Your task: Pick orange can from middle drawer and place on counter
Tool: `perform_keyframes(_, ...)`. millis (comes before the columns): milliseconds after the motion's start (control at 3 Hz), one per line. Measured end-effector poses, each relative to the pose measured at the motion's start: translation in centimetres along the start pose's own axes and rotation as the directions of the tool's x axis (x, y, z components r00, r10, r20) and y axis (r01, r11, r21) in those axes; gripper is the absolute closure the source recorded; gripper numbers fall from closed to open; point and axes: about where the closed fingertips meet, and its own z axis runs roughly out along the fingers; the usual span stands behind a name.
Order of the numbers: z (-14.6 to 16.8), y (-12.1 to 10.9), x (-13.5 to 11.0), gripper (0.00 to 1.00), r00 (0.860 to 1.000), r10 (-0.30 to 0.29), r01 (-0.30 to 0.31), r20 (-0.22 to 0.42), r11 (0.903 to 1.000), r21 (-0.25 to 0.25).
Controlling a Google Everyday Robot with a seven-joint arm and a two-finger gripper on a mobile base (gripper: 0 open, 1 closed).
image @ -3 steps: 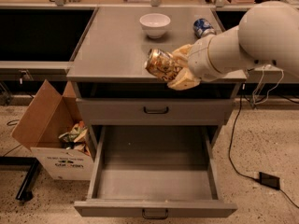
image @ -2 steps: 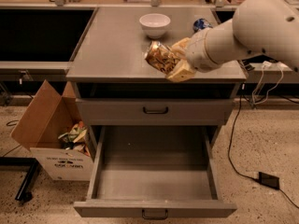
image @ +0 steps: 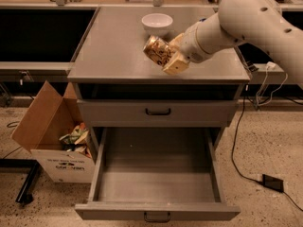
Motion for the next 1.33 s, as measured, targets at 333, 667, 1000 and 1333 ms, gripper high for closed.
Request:
perform_keyframes(333, 2.4, -1.6, 0.5, 1.00, 0.999, 0.038, -0.039, -0.032, 0.9987, -0.032)
perform_keyframes(667, 5.2, -3.9, 1.4, 0.76, 0.993, 0.095, -0.101, -0.068, 0.9918, -0.079)
perform_keyframes(1000, 6.8, -4.8, 1.7, 0.53, 0.988, 0.126, -0.135, -0.090, 0.9856, -0.101)
perform_keyframes(1333, 6.7, -5.0, 1.7, 0.22, 0.988, 0.126, -0.135, -0.089, 0.9858, -0.100)
